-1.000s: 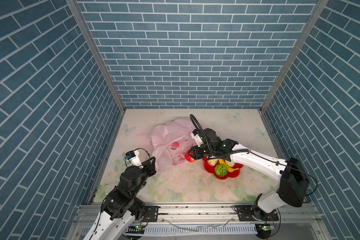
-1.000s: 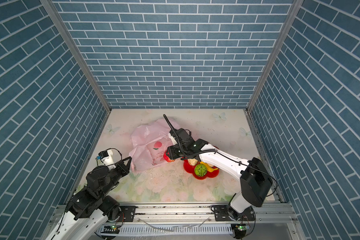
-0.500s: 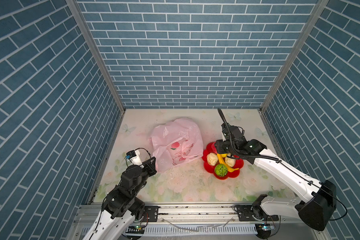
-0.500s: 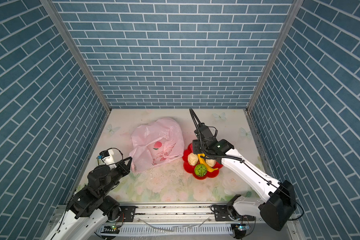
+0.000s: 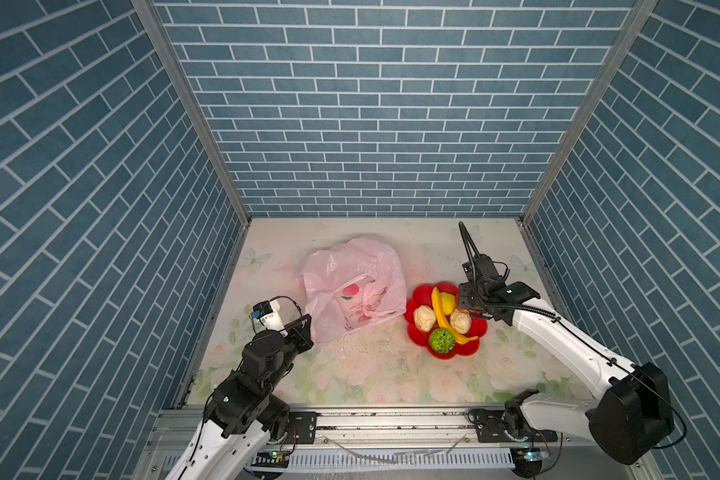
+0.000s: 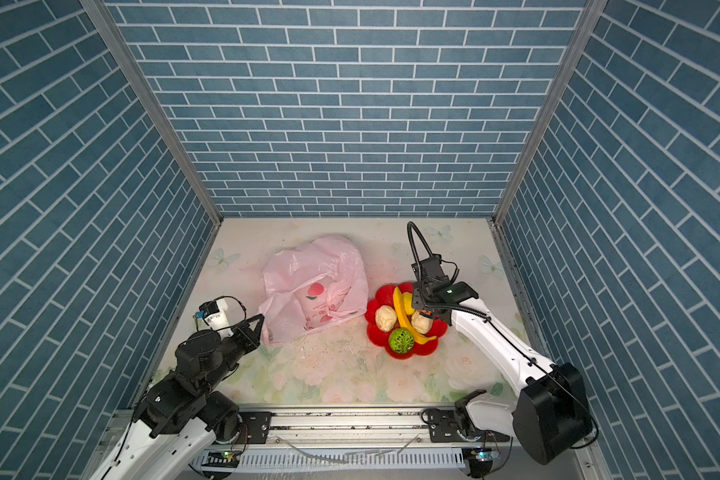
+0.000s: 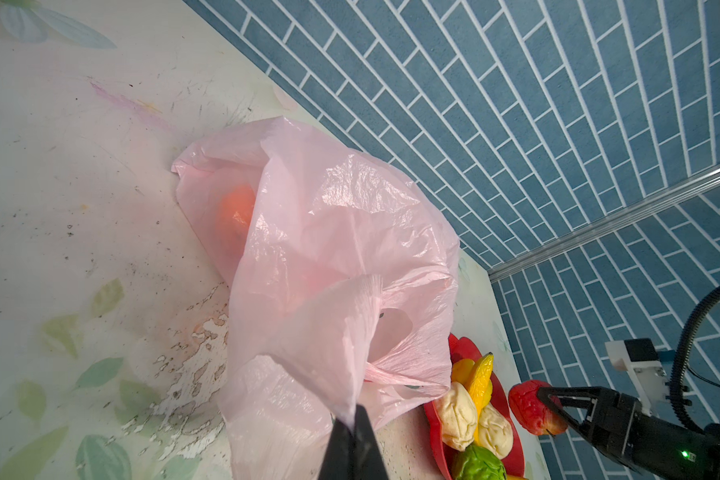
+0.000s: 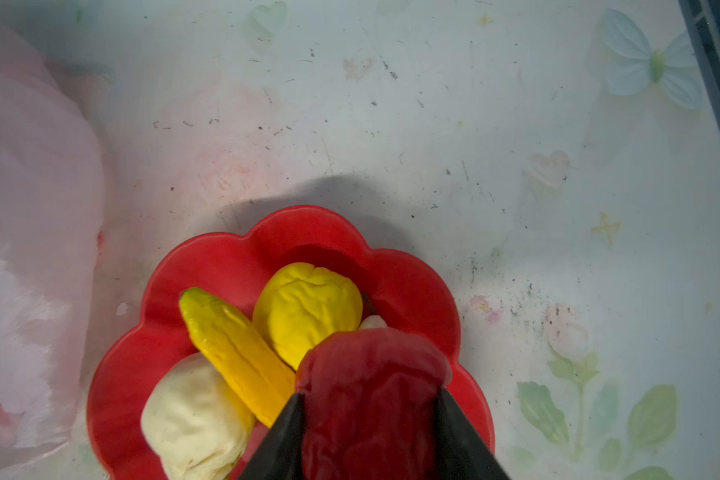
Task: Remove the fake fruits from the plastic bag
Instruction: 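Lift the red fruit out and carry it over the red plate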
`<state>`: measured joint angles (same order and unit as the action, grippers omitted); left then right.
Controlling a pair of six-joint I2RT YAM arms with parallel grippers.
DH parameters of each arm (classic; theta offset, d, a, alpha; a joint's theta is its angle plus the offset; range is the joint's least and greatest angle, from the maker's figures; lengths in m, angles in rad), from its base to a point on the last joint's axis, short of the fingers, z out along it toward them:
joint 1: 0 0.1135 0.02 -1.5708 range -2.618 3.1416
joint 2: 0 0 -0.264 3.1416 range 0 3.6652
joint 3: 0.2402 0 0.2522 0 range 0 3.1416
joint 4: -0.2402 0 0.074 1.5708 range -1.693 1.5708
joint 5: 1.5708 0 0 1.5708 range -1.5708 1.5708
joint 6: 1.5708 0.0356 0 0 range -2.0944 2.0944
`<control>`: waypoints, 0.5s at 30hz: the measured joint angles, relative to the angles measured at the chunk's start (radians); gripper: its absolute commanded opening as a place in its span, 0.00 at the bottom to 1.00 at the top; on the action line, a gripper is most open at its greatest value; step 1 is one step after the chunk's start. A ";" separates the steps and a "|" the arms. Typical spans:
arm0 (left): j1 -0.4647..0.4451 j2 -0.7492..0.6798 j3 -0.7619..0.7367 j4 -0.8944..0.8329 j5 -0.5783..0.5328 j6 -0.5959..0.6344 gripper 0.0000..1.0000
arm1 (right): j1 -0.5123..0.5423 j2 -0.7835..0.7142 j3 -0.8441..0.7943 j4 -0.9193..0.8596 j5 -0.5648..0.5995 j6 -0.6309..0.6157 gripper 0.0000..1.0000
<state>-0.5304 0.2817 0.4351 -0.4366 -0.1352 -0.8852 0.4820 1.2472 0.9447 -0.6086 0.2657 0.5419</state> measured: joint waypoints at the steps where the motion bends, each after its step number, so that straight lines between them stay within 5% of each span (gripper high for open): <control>1: 0.000 0.000 0.000 0.000 0.000 0.000 0.00 | -0.012 0.000 -0.003 0.003 0.004 0.001 0.13; 15: 0.000 0.021 0.000 0.000 -0.006 0.004 0.00 | -0.092 0.197 -0.005 0.124 -0.034 -0.008 0.17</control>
<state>-0.5304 0.3031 0.4351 -0.4370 -0.1413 -0.8814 0.3897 1.4445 0.9401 -0.4850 0.2314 0.5335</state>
